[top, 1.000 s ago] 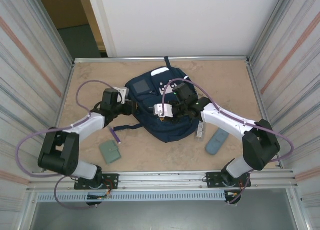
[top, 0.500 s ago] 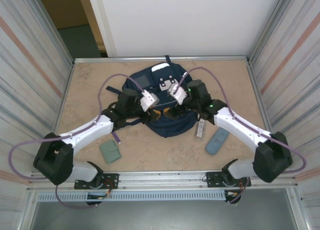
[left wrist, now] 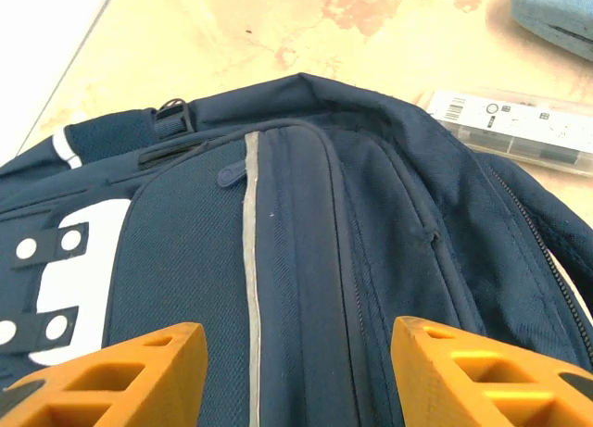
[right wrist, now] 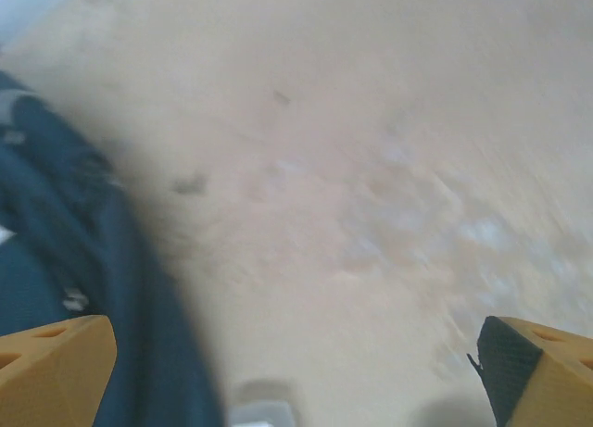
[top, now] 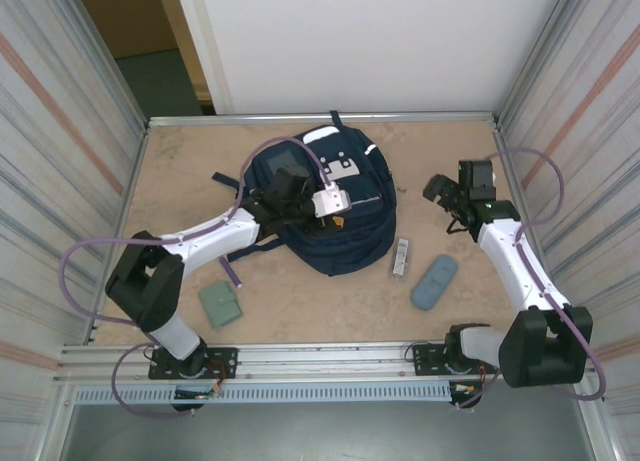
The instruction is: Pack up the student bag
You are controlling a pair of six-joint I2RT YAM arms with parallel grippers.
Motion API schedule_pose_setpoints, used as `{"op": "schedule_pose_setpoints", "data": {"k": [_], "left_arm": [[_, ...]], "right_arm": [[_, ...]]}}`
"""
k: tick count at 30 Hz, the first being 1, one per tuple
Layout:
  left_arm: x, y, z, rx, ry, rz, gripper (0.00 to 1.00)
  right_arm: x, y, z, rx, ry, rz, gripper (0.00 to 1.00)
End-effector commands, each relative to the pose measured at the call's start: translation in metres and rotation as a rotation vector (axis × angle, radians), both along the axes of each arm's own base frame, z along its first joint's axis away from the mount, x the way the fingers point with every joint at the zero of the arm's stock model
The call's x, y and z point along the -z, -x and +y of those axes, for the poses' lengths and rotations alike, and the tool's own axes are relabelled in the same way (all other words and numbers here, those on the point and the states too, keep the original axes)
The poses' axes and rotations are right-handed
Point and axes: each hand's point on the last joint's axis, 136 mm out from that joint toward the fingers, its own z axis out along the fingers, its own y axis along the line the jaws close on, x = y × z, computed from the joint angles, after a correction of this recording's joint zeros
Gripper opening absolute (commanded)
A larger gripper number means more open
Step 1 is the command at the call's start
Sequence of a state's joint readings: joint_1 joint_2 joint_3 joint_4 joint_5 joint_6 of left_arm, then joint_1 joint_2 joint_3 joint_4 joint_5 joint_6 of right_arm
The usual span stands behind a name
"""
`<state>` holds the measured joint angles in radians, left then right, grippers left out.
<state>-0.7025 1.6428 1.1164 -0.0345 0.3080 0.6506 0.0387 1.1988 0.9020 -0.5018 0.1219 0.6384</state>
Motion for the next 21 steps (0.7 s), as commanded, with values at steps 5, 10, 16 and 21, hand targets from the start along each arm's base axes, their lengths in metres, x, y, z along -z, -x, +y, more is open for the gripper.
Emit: {"op": "schedule_pose_setpoints", "data": {"k": [5,10,16,21], "left_arm": [[0.023,0.015,-0.014,0.107,-0.082,0.079,0.55],[0.035,0.007,-0.015,0.031,-0.118,0.091,0.55],[0.051,-0.017,-0.004,-0.1,-0.209,0.079,0.53],[0.05,-0.037,0.004,-0.214,-0.228,0.034,0.35]], "right_arm": [[0.047,0.067,-0.02,0.234,-0.063,0.209,1.0],[0.069,0.103,-0.015,0.275,-0.054,0.328,1.0],[0.088,0.132,0.005,0.278,-0.061,0.394,1.0],[0.113,0.143,0.022,0.238,-0.133,0.425,1.0]]}}
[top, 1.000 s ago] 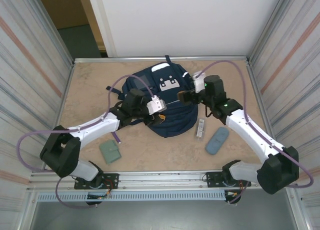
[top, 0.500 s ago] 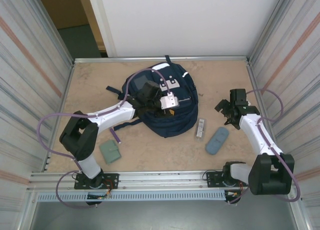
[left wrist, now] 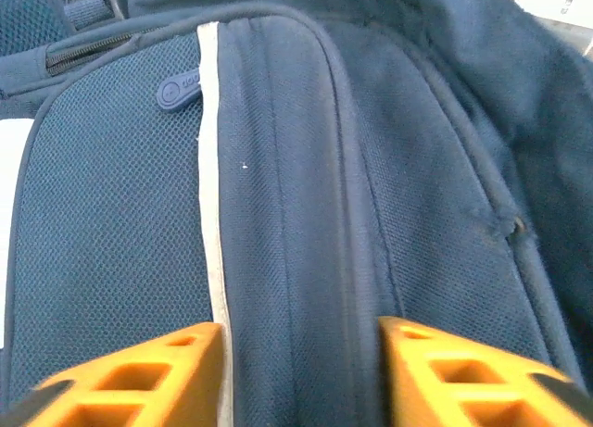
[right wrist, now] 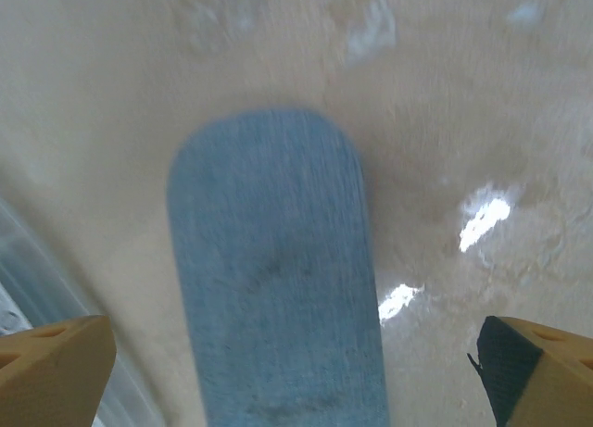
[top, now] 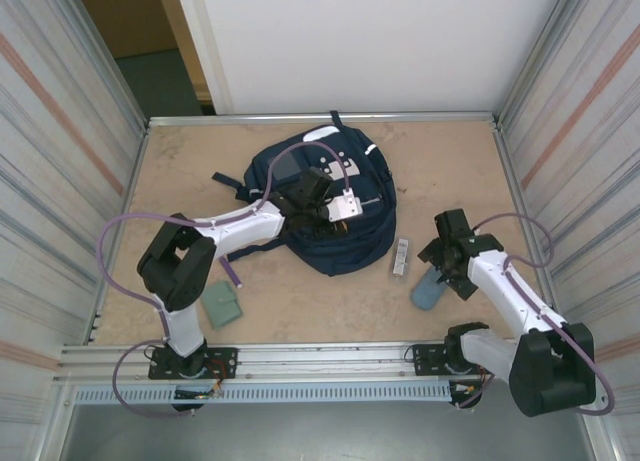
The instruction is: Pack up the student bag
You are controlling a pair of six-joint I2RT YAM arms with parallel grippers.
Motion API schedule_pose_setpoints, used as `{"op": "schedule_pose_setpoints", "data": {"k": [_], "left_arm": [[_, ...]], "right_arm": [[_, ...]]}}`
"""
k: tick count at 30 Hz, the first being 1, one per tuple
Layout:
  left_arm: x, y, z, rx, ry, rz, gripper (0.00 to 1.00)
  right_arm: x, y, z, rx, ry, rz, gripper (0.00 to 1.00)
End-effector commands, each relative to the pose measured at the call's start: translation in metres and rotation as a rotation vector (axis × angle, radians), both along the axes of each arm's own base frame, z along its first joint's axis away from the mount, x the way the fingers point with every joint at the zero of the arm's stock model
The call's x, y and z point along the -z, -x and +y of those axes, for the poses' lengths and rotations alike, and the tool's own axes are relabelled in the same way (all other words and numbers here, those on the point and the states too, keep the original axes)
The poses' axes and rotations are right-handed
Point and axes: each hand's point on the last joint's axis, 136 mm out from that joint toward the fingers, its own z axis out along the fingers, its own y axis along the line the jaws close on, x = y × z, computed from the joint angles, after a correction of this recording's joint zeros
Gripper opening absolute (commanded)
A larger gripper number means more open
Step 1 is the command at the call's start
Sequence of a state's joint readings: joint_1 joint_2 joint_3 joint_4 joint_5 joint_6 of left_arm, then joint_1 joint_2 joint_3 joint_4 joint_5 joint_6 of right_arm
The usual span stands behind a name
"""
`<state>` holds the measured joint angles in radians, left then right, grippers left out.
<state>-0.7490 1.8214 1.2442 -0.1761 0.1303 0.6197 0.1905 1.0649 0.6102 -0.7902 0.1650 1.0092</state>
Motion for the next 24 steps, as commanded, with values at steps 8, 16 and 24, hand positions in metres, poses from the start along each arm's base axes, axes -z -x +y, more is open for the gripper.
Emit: {"op": "schedule_pose_setpoints", "data": {"k": [8,16,24], "left_arm": [[-0.041,-0.025,0.007,-0.124,0.037,-0.104,0.0],[-0.111,-0.04,0.018,-0.199,0.232,-0.093,0.0],[-0.163,-0.062,0.046,-0.253,0.52,0.079,0.0]], "right_arm": [[0.032,0.0,0.032,-0.081,-0.152,0.082,0.94],[0.032,-0.008,0.034,-0.077,-0.151,0.059,0.75],[-0.008,-0.027,0.055,-0.078,-0.269,-0.083,0.67]]}}
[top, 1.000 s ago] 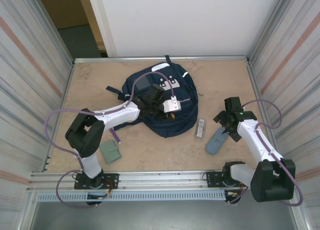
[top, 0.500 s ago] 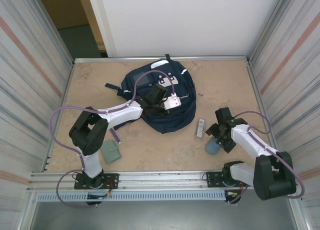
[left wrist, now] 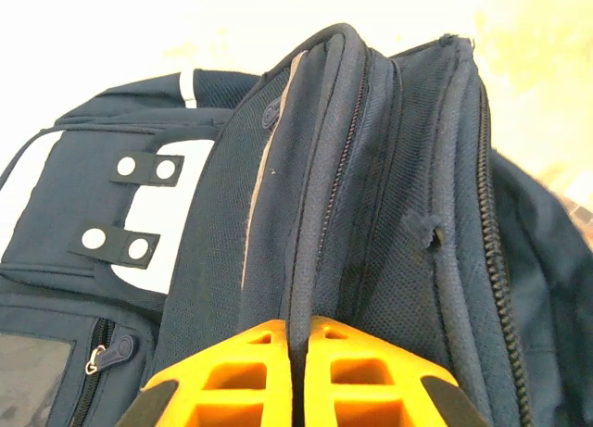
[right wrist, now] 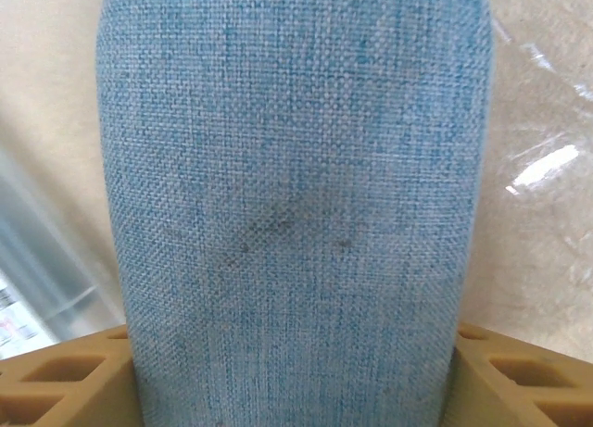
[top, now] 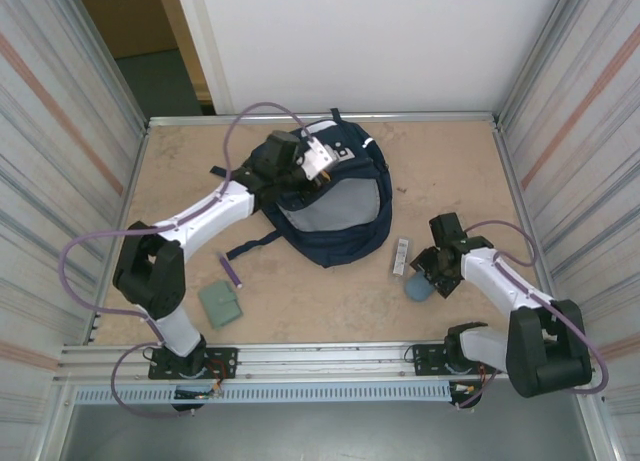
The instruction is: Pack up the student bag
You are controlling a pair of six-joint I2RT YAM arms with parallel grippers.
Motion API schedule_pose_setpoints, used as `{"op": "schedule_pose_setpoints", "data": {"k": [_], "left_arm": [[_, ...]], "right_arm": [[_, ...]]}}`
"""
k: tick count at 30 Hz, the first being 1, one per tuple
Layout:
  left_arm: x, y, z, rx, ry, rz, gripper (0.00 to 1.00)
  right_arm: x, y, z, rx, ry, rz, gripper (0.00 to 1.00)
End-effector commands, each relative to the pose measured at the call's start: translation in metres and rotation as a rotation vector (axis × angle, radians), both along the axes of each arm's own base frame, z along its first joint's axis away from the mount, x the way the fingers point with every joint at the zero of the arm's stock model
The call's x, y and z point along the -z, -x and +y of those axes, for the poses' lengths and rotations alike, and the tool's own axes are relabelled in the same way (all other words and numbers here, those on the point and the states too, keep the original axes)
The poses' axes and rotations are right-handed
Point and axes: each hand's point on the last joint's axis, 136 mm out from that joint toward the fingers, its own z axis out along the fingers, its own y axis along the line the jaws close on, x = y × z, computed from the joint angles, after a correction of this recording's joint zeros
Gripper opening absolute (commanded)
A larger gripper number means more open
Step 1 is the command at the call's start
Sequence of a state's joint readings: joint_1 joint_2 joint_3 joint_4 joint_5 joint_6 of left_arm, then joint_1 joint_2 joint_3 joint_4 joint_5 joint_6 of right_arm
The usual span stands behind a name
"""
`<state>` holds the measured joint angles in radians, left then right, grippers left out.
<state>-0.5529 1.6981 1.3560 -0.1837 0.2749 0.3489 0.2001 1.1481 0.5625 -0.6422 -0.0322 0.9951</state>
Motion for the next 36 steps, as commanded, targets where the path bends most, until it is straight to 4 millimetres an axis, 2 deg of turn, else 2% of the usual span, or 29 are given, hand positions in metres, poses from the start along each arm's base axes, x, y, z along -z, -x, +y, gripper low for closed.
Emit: {"op": "schedule_pose_setpoints", "data": {"k": [1,6,8,10,13,18,23,30,33,36], "left_arm": [[-0.061,-0.004,0.005,0.007,0.221,0.036,0.0],[-0.086,-0.015,0.012,0.027,0.302,0.01,0.0],[-0.094,-0.016,0.01,0.041,0.312,0.006,0.0],[-0.099,-0.017,0.008,0.053,0.318,-0.002,0.0],[-0.105,-0.019,0.006,0.059,0.332,-0.009,0.0],[-0.112,-0.023,0.006,0.058,0.343,-0.028,0.0],[-0.111,-0.026,0.005,0.057,0.337,-0.022,0.0],[-0.119,-0.019,-0.004,0.137,0.367,-0.034,0.0],[-0.125,-0.008,-0.013,0.23,0.39,-0.045,0.0],[-0.128,-0.004,-0.018,0.253,0.392,-0.058,0.0]], "right_arm": [[-0.044,-0.025,0.025,-0.01,-0.115,-0.139,0.67],[-0.104,-0.058,0.066,-0.082,-0.202,-0.292,0.68],[-0.125,-0.073,0.091,-0.105,-0.252,-0.34,0.69],[-0.14,-0.088,0.113,-0.128,-0.296,-0.384,0.69],[-0.152,-0.118,0.141,-0.084,-0.372,-0.421,0.69],[-0.147,-0.17,0.178,-0.051,-0.414,-0.445,0.69],[-0.13,-0.219,0.215,-0.041,-0.461,-0.471,0.69],[-0.092,-0.265,0.258,0.05,-0.519,-0.468,0.67],[-0.081,-0.285,0.275,0.061,-0.527,-0.483,0.67],[-0.073,-0.302,0.285,0.084,-0.549,-0.503,0.66]]}}
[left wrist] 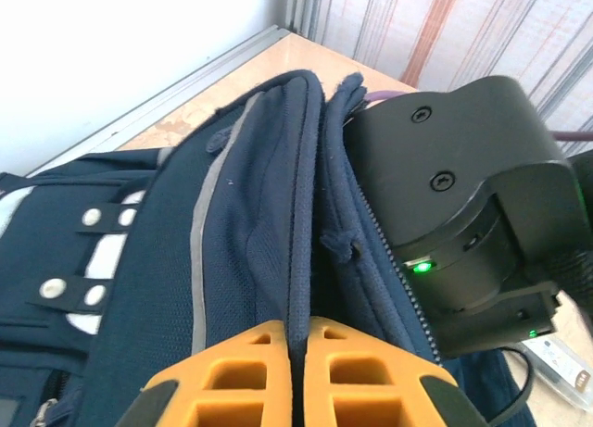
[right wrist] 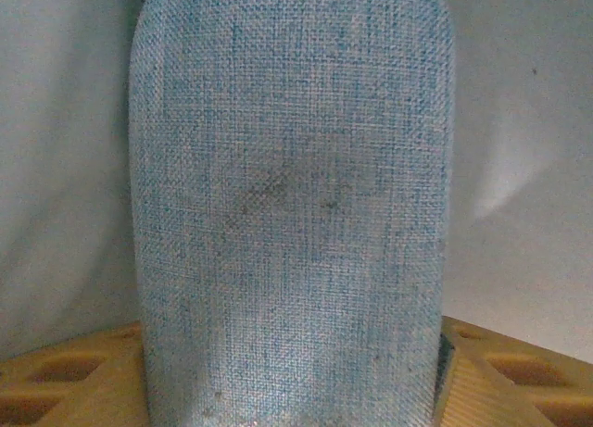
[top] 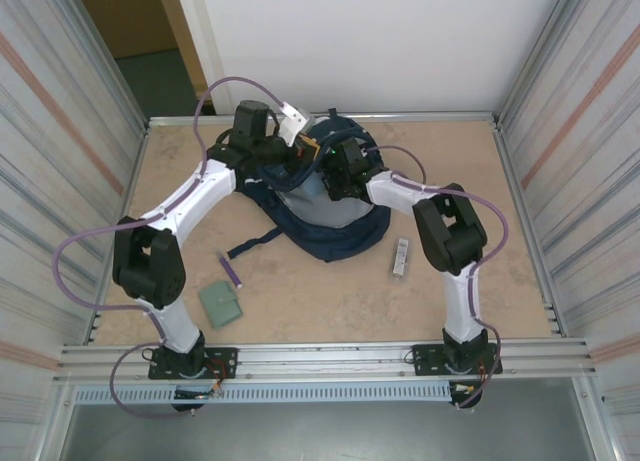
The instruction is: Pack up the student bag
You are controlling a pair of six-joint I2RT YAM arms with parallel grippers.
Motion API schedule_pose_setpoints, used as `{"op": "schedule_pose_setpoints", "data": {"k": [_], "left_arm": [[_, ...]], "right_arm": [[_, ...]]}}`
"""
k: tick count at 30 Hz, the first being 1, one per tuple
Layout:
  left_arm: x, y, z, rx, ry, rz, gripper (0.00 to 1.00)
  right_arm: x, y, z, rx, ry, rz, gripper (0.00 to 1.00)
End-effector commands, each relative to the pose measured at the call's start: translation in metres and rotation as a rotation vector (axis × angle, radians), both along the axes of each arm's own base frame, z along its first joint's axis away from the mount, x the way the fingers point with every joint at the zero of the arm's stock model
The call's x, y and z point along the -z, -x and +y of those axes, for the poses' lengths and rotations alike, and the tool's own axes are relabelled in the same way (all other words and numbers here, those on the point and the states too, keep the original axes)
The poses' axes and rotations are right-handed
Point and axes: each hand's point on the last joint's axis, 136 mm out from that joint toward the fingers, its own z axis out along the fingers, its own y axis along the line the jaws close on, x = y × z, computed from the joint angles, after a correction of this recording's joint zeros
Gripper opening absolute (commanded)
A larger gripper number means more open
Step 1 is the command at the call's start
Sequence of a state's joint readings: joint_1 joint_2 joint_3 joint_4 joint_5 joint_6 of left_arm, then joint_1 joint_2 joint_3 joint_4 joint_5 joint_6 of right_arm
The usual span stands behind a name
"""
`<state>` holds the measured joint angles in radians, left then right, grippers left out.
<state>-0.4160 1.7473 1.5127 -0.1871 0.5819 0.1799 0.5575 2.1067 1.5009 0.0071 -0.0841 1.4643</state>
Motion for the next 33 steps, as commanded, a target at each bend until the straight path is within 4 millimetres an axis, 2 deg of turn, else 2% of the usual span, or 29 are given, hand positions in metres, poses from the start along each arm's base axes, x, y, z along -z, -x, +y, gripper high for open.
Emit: {"op": "schedule_pose_setpoints", "data": {"k": [1,5,9,13,17,20,23,26,27,29,30,33], "left_arm": [[-0.069,0.024,-0.03,0.187,0.129,-0.19,0.0],[-0.064,0.024,-0.031,0.197,0.116,-0.191,0.0],[-0.059,0.021,-0.03,0.177,0.102,-0.185,0.0],[-0.053,0.009,-0.021,0.108,0.069,-0.185,0.0],[-0.055,0.007,-0.016,0.092,0.108,-0.185,0.0],[-0.054,0.01,-0.018,0.113,0.109,-0.186,0.0],[-0.053,0.01,-0.019,0.119,0.11,-0.185,0.0],[-0.05,0.012,-0.021,0.139,0.114,-0.18,0.0],[-0.048,0.013,-0.022,0.145,0.111,-0.182,0.0],[-0.045,0.014,-0.023,0.147,0.109,-0.183,0.0],[-0.042,0.014,-0.024,0.144,0.11,-0.179,0.0],[-0.038,0.013,-0.028,0.144,0.111,-0.163,0.0]], "right_arm": [[-0.008,-0.029,0.017,0.061,-0.07,-0.073,0.66],[-0.003,-0.042,0.027,0.059,-0.084,-0.087,0.69],[-0.001,-0.043,0.034,0.018,-0.087,-0.08,0.86],[-0.006,-0.036,0.029,-0.06,-0.096,-0.107,0.86],[-0.003,-0.021,0.016,-0.108,-0.139,-0.097,0.76],[-0.002,-0.01,0.02,-0.173,-0.154,-0.11,0.63],[0.002,-0.006,0.024,-0.205,-0.123,-0.12,0.56],[0.0,-0.013,0.037,-0.243,-0.146,-0.153,0.54],[0.0,-0.016,0.042,-0.255,-0.152,-0.162,0.5],[-0.003,-0.023,0.051,-0.285,-0.176,-0.194,0.31],[-0.003,-0.026,0.055,-0.294,-0.184,-0.205,0.27],[-0.004,-0.031,0.065,-0.313,-0.201,-0.225,0.26]]}}
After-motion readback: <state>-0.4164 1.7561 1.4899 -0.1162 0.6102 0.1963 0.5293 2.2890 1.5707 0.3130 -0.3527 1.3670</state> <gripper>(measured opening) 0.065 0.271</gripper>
